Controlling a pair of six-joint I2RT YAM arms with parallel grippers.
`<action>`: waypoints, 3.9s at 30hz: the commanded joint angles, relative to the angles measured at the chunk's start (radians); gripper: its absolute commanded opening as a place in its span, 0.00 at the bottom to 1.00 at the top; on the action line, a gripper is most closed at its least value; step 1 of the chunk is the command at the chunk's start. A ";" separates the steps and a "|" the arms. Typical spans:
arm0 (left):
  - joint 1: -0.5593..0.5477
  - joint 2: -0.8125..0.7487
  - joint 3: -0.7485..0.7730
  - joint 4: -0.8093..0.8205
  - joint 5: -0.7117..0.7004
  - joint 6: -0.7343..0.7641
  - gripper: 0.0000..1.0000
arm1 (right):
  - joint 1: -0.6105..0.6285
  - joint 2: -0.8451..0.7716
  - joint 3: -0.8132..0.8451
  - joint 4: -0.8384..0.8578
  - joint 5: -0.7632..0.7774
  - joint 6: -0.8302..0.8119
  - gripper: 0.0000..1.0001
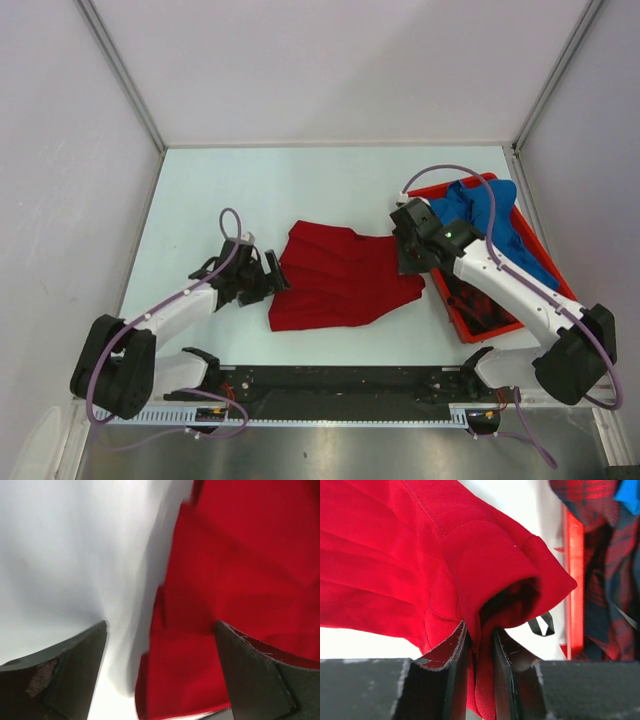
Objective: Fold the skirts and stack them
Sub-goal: Fold the skirt at the center of the board.
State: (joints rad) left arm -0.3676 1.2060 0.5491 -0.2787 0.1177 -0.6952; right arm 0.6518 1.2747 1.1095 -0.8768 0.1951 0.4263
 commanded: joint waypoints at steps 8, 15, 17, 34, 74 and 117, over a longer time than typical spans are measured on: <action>-0.060 -0.282 -0.049 -0.103 -0.059 -0.035 0.93 | -0.004 0.087 0.167 -0.159 0.093 0.069 0.00; -0.106 -0.428 -0.057 -0.213 0.062 -0.069 0.99 | -0.007 0.086 0.171 -0.154 0.098 0.049 0.00; -0.114 -0.447 -0.081 -0.278 0.051 -0.072 0.99 | -0.009 0.081 0.171 -0.156 0.102 0.045 0.00; -0.119 -0.405 -0.215 -0.014 0.323 -0.118 0.36 | -0.012 0.104 0.167 -0.129 0.113 0.015 0.00; -0.119 0.222 0.149 0.001 -0.021 -0.079 0.00 | 0.216 0.288 0.383 -0.088 0.006 0.100 0.00; -0.117 0.063 0.140 -0.125 -0.115 -0.092 0.22 | 0.244 0.551 0.538 0.234 -0.278 0.040 0.84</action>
State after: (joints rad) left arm -0.4820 1.3319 0.6884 -0.3702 0.0292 -0.7860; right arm 0.8951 1.9526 1.6737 -0.6960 -0.0509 0.5110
